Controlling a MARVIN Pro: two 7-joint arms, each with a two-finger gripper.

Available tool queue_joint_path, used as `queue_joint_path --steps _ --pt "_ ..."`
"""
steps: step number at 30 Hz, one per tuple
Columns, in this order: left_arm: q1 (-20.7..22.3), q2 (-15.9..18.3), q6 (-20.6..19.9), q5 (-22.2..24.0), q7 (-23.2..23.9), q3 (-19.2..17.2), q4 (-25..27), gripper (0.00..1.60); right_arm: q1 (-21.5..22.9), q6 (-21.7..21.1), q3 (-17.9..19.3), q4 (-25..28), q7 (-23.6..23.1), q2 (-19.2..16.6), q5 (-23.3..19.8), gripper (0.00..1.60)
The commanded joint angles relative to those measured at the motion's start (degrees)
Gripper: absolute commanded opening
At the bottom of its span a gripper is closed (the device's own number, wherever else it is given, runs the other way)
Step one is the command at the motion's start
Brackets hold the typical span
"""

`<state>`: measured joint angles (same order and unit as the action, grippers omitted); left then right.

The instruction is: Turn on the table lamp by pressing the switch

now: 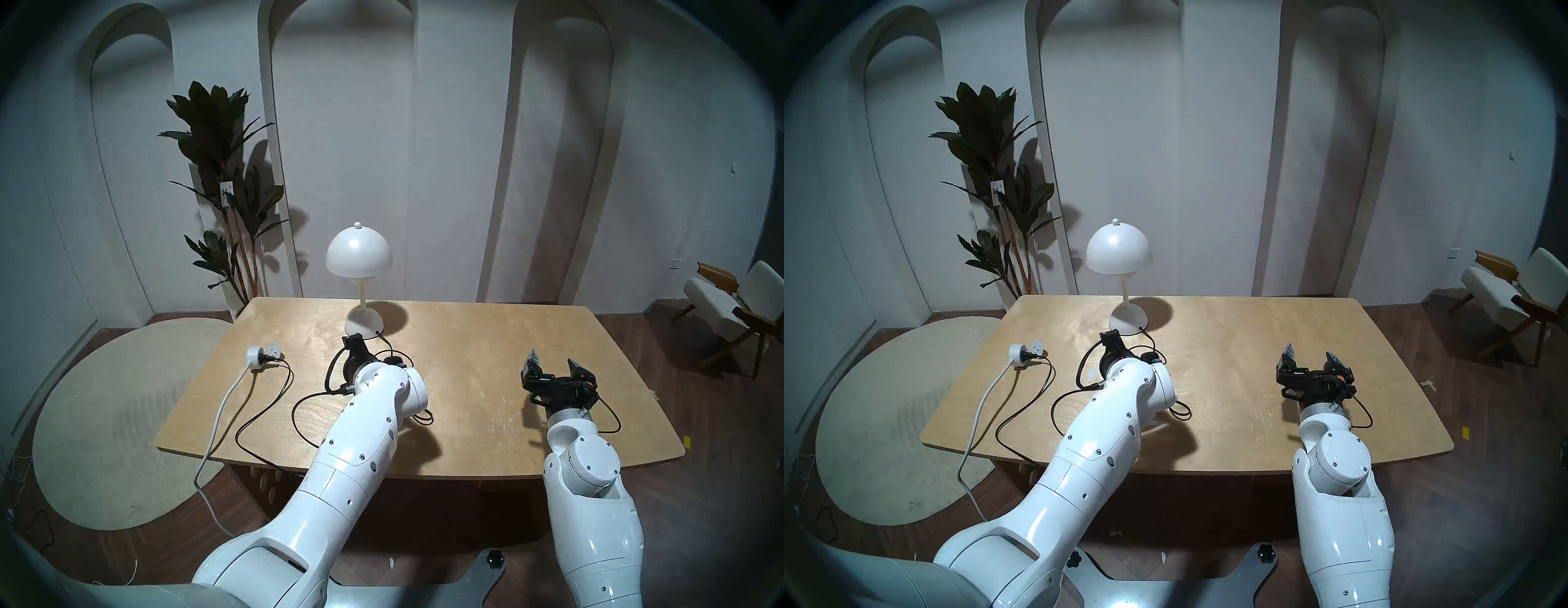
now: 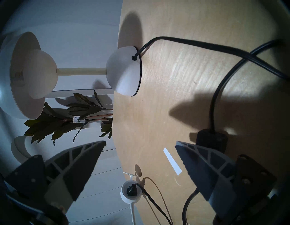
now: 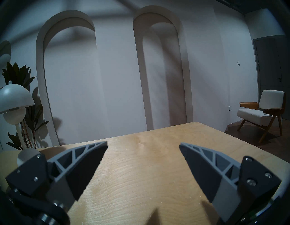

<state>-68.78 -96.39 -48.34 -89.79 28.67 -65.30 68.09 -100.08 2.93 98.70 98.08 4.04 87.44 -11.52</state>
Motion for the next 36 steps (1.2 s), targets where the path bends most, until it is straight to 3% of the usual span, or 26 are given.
queue_joint_path --steps 1,7,11,19,27,29,31,32,36 --pt "2.4 0.4 1.5 -0.2 0.7 0.2 -0.8 1.6 0.3 0.6 0.1 1.4 -0.1 0.0 -0.1 1.6" --pt "2.6 0.1 2.0 0.9 -0.1 -0.5 -1.9 1.6 0.3 0.6 0.1 1.4 -0.1 0.0 -0.1 1.6" --pt "2.7 -0.2 2.0 1.7 -3.1 -1.3 -2.3 1.6 0.3 0.6 0.1 1.4 -0.1 0.0 -0.1 1.6" --pt "4.0 0.6 1.1 2.8 -6.1 -4.2 3.8 1.6 0.4 0.5 0.1 1.2 -0.1 -0.1 0.0 1.6" --pt "6.1 -4.1 -0.7 8.6 -8.7 -9.0 9.6 1.6 0.5 0.4 0.0 1.0 -0.1 -0.1 0.0 1.6" --pt "5.2 -5.4 -1.2 11.1 -9.1 -10.6 13.7 1.6 0.5 0.4 0.0 0.9 -0.1 -0.1 0.0 1.6" --pt "6.5 -6.2 -1.5 11.8 -9.7 -11.3 11.8 1.6 0.6 0.4 0.0 0.9 -0.1 -0.1 0.0 1.6" --pt "5.8 -6.8 -1.6 13.3 -9.7 -12.1 14.5 1.6 0.6 0.4 0.0 0.8 -0.1 -0.1 0.0 1.6" --pt "7.4 -8.2 -2.5 17.0 -10.5 -14.7 15.5 1.6 0.6 0.4 0.0 0.7 0.0 -0.1 0.0 1.6"
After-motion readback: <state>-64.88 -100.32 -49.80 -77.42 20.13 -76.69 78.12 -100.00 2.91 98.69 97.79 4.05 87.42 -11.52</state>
